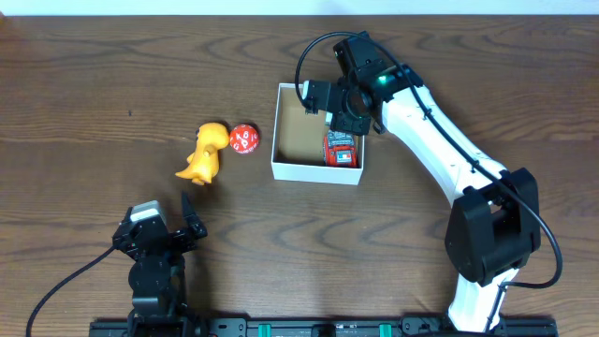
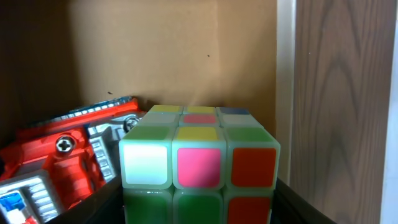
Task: Pack container
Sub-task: 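Lift the Rubik's cube with right gripper and carry it over the box, then lower the cube into the box beside the truck and release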
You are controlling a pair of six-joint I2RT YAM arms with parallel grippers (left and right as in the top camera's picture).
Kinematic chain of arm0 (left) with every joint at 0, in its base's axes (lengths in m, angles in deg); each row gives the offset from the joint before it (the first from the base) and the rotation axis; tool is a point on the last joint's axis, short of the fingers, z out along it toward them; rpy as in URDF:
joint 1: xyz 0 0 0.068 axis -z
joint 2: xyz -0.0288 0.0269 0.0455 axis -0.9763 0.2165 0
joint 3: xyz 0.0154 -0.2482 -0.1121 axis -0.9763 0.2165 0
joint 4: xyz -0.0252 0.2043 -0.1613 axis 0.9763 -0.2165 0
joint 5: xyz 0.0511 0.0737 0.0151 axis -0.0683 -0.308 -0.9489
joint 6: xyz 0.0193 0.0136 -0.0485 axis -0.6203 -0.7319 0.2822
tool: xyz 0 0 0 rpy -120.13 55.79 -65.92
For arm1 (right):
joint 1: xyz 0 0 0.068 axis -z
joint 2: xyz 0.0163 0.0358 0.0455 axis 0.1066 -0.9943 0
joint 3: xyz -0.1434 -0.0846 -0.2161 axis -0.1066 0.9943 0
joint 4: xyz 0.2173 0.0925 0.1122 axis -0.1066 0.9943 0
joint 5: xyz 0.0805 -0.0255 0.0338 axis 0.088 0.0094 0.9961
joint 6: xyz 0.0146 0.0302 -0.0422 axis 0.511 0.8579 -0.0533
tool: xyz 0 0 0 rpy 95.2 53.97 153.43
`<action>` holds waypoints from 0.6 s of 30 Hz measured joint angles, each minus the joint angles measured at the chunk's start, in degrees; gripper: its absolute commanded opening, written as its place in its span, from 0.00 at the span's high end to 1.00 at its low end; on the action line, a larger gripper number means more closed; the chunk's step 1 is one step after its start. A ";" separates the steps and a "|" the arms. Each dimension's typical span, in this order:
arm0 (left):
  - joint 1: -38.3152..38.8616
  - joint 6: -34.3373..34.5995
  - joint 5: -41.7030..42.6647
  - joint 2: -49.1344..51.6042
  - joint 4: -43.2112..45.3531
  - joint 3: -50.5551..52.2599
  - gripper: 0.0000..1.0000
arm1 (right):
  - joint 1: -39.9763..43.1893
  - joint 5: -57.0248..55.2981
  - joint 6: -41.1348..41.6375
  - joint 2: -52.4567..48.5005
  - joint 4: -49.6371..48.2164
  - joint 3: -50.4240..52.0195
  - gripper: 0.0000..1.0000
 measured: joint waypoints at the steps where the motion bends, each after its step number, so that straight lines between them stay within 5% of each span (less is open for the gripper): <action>1: 0.00 0.00 0.00 0.00 0.00 0.00 0.02 | 0.02 -0.13 0.00 0.00 -0.26 0.00 0.52; 18: 0.00 0.00 0.00 0.00 0.00 0.00 0.02 | 1.25 -0.61 0.00 0.00 -0.90 0.00 0.50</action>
